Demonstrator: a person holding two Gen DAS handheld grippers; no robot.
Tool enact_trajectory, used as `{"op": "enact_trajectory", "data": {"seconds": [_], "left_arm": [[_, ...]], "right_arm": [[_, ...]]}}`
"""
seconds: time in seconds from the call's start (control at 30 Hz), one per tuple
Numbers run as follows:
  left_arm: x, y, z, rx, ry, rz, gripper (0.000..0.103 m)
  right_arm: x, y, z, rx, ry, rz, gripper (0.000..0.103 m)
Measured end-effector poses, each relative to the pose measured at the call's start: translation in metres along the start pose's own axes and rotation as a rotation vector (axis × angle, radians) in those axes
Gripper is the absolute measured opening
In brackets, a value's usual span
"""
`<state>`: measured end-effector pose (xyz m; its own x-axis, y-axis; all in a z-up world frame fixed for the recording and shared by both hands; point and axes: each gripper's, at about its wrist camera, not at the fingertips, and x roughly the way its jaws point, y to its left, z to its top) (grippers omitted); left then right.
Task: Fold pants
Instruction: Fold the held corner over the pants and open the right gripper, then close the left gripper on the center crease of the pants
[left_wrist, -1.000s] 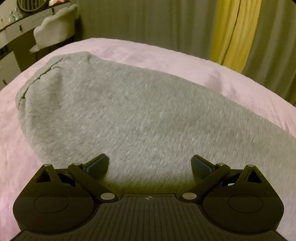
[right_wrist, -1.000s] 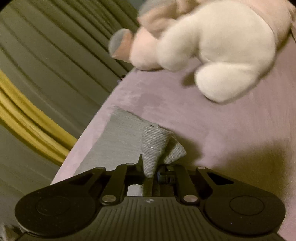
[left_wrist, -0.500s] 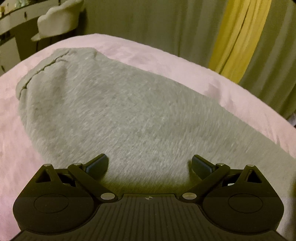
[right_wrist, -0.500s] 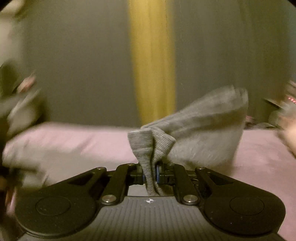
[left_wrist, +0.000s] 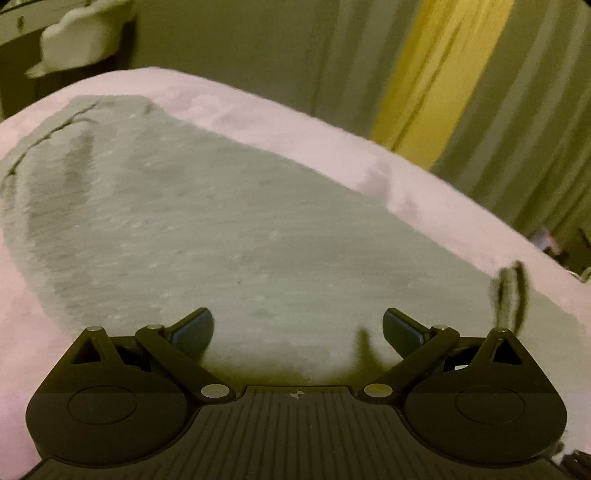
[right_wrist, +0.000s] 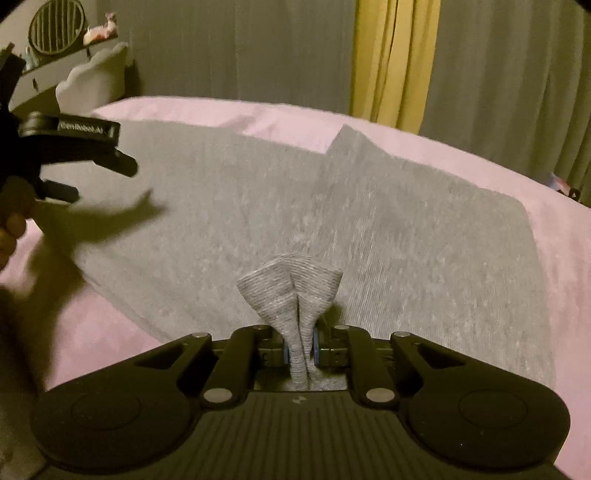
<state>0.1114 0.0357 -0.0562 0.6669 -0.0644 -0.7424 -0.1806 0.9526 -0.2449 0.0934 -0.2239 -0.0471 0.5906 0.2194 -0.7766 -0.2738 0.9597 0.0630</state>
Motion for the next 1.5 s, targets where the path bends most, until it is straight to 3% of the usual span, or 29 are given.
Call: {"op": "enact_trajectory", "data": {"seconds": [0.1, 0.17, 0.2, 0.23, 0.27, 0.33, 0.4, 0.53, 0.6, 0.7, 0.9, 1.03, 1.07, 1.13, 1.27, 1.5], "left_arm": [[-0.001, -0.008, -0.003, 0.042, 0.005, -0.072, 0.101], [0.000, -0.017, -0.006, 0.099, 0.003, -0.084, 0.101], [0.000, -0.023, -0.008, 0.137, 0.003, -0.091, 0.101], [-0.001, -0.030, -0.011, 0.173, 0.006, -0.100, 0.101], [-0.002, -0.037, -0.013, 0.210, 0.013, -0.115, 0.101], [-0.006, -0.055, -0.018, 0.276, 0.023, -0.177, 0.101], [-0.008, -0.076, -0.024, 0.342, 0.054, -0.255, 0.101], [0.010, -0.115, -0.036, 0.402, 0.180, -0.393, 0.101], [0.031, -0.132, -0.039, 0.406, 0.256, -0.400, 0.101], [0.046, -0.148, -0.041, 0.420, 0.254, -0.361, 0.101], [0.056, -0.171, -0.035, 0.440, 0.234, -0.368, 0.101], [0.059, -0.180, -0.043, 0.473, 0.230, -0.358, 0.096], [0.060, -0.183, -0.044, 0.481, 0.223, -0.355, 0.093], [0.058, -0.188, -0.047, 0.495, 0.214, -0.336, 0.077], [0.056, -0.192, -0.050, 0.529, 0.214, -0.313, 0.072], [0.054, -0.186, -0.048, 0.535, 0.193, -0.281, 0.043]], "right_arm": [[-0.004, -0.004, -0.003, 0.038, 0.033, 0.035, 0.025], [-0.014, -0.015, -0.001, 0.105, 0.026, 0.126, 0.056], [-0.021, -0.021, 0.000, 0.148, 0.000, 0.163, 0.066], [-0.029, -0.028, -0.001, 0.185, -0.035, 0.184, 0.085], [-0.037, -0.036, -0.001, 0.224, -0.075, 0.185, 0.097], [-0.051, -0.056, -0.002, 0.312, -0.158, 0.146, 0.099], [-0.059, -0.081, -0.007, 0.424, -0.185, 0.078, 0.099], [-0.046, -0.128, -0.024, 0.710, -0.093, -0.029, 0.099], [-0.041, -0.143, -0.032, 0.805, -0.087, 0.004, 0.099], [-0.040, -0.144, -0.032, 0.811, -0.107, 0.012, 0.099], [-0.034, -0.143, -0.028, 0.782, -0.114, -0.030, 0.099], [-0.029, -0.152, -0.028, 0.796, -0.091, -0.051, 0.099], [-0.028, -0.152, -0.028, 0.794, -0.083, -0.056, 0.099], [-0.028, -0.150, -0.026, 0.779, -0.079, -0.066, 0.099], [-0.028, -0.148, -0.026, 0.773, -0.076, -0.083, 0.099], [-0.028, -0.148, -0.025, 0.769, -0.080, -0.143, 0.099]]}}
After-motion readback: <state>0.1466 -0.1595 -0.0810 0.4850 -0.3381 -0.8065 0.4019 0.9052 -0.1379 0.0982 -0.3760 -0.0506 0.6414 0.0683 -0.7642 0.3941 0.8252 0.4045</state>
